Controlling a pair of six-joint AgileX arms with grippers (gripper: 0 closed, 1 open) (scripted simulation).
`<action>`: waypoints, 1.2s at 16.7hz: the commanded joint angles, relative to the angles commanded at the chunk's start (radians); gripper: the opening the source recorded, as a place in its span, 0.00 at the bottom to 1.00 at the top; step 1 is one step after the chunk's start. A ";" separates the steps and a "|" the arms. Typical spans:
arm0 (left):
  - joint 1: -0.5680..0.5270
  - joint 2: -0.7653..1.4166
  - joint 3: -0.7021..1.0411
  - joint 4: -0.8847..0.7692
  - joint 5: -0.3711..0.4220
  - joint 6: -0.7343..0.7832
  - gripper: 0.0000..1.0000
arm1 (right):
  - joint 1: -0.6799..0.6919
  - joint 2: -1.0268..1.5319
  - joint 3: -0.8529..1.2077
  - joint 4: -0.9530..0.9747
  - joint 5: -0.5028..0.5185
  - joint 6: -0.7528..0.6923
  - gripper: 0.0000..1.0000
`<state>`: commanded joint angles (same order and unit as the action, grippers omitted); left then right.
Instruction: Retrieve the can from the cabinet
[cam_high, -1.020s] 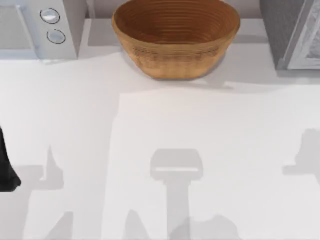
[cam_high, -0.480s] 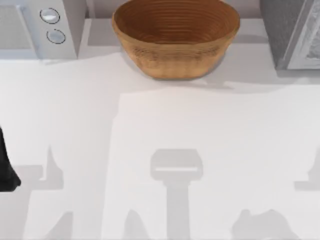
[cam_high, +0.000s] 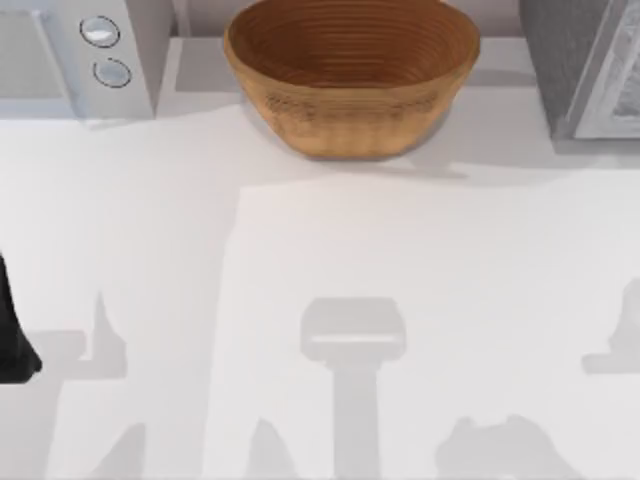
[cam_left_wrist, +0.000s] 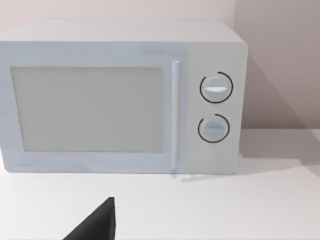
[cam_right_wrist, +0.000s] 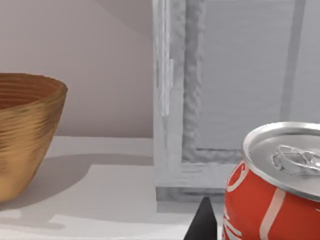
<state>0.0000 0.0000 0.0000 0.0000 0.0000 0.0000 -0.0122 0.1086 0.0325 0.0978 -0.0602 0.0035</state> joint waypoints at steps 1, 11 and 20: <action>0.000 0.000 0.000 0.000 0.000 0.000 1.00 | -0.008 0.052 0.015 0.048 -0.028 0.001 0.00; 0.000 0.000 0.000 0.000 0.000 0.000 1.00 | -0.141 1.002 0.221 0.810 -0.472 0.009 0.00; 0.000 0.000 0.000 0.000 0.000 0.000 1.00 | -0.261 1.909 0.404 1.504 -0.869 0.019 0.00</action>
<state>0.0000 0.0000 0.0000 0.0000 0.0000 0.0000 -0.2729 2.0177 0.4367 1.6017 -0.9294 0.0221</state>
